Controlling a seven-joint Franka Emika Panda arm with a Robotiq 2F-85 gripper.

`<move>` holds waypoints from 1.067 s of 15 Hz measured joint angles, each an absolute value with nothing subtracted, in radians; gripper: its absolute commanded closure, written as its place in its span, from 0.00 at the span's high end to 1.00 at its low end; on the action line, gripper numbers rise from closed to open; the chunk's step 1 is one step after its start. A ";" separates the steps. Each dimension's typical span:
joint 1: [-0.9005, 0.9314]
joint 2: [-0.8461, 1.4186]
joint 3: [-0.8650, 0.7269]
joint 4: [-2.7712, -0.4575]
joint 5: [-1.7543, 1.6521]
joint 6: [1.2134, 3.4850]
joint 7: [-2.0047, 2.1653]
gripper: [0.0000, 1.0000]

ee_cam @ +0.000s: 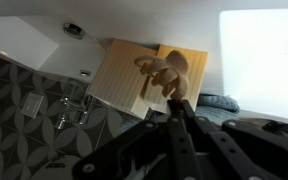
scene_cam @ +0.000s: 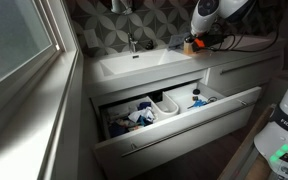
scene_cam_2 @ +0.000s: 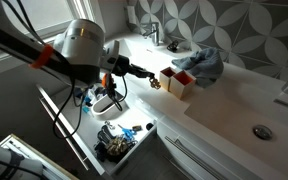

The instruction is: Take the brown hair claw from the drawer and place it in front of the boxes

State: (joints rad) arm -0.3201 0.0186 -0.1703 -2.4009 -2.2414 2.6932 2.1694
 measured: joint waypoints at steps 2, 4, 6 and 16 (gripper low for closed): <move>-0.322 0.062 -0.172 -2.362 -2.240 2.693 2.177 0.01; -0.324 0.099 -0.176 -2.331 -2.240 2.693 2.177 0.01; -0.326 0.133 -0.180 -2.305 -2.239 2.692 2.177 0.01; -0.331 0.208 -0.200 -2.249 -2.168 2.705 2.098 0.71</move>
State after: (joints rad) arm -0.3310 0.2081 -0.1995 -2.2490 -2.1684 2.7048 2.0981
